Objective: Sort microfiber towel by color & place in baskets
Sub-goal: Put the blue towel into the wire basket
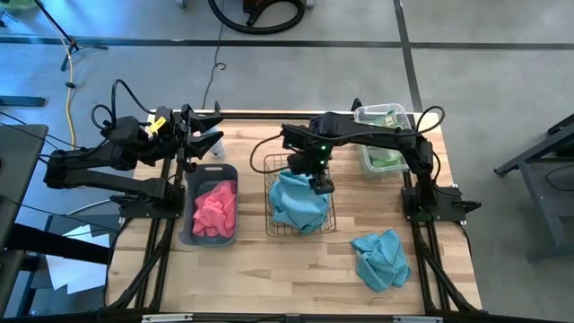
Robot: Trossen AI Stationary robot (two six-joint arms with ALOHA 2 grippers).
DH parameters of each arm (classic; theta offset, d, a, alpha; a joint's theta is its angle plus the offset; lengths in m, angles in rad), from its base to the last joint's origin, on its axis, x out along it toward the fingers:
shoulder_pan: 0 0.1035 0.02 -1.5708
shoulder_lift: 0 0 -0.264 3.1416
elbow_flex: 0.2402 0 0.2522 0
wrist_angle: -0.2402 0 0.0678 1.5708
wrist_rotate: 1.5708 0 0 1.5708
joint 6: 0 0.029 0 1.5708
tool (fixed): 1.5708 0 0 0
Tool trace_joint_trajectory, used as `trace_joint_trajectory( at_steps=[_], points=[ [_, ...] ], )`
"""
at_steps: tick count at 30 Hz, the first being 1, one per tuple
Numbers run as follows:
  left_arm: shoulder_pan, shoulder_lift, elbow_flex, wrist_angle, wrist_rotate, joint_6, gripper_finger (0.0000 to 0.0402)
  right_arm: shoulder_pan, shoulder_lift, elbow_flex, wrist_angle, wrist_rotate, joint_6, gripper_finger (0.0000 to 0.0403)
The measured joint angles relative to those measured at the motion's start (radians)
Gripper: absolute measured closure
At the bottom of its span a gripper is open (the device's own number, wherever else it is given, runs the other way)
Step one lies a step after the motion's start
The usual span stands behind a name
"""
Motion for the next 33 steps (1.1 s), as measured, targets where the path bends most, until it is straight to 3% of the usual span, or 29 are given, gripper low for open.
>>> trace_joint_trajectory(
  at_steps=[6, 9, 13, 16, 17, 25, 29, 33],
  points=[
    [0.0, 0.0, 0.0, 0.0, 0.0, 0.0, 0.0177, 0.025, -0.075, 0.0, -0.006, -0.111, 0.042, 0.0177],
    [0.0, 0.0, 0.0, 0.0, 0.0, 0.0, 0.0177, 0.069, -0.103, -0.008, -0.03, -0.122, 0.036, 0.02],
    [0.0, 0.0, 0.0, 0.0, 0.0, 0.0, 0.0177, 0.111, -0.159, -0.122, -0.003, -0.139, 0.031, 0.0283],
    [0.0, 0.0, 0.0, 0.0, 0.0, -0.014, 0.0177, 0.127, -0.208, -0.281, 0.076, -0.214, 0.036, 0.0373],
    [0.0, 0.0, 0.0, 0.0, 0.0, -0.019, 0.0177, 0.131, -0.227, -0.336, 0.117, -0.235, 0.045, 0.0387],
    [0.0, 0.0, 0.0, 0.001, 0.0, -0.021, 0.0177, 0.163, -0.271, -0.625, 0.506, -0.204, 0.2, 0.0399],
    [0.0, 0.0, 0.0, 0.002, 0.0, -0.022, 0.0177, 0.171, -0.226, -0.655, 0.592, -0.047, 0.194, 0.0401],
    [0.0, 0.0, 0.0, 0.008, -0.015, -0.022, 0.0177, 0.156, -0.192, -0.605, 0.631, 0.008, 0.183, 0.0401]
  ],
)
